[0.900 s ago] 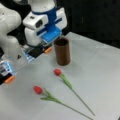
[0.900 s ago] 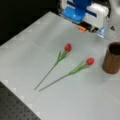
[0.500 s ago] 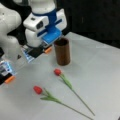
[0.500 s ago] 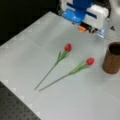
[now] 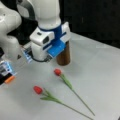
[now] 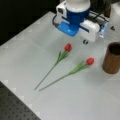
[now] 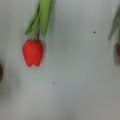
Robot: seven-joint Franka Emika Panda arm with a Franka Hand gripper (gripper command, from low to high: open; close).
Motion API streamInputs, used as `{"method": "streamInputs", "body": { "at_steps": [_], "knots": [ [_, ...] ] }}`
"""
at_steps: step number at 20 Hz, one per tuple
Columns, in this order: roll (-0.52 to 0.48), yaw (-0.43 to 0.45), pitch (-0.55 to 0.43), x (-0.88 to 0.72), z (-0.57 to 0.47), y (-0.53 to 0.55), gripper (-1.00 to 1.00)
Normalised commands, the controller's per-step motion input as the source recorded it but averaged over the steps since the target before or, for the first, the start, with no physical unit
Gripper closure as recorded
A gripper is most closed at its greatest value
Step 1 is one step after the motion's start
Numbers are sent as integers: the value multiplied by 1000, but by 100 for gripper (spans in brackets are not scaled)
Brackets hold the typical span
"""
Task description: Flower insertion into a vase
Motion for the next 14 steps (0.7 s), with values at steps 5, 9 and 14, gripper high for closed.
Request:
{"method": "streamInputs", "body": {
  "at_steps": [5,9,14],
  "knots": [
    [-58,142,-29,203,-346,-92,-100],
    [-28,154,-36,238,-307,-95,-100],
    [-34,148,-26,307,-347,-110,-100]
  ]
}}
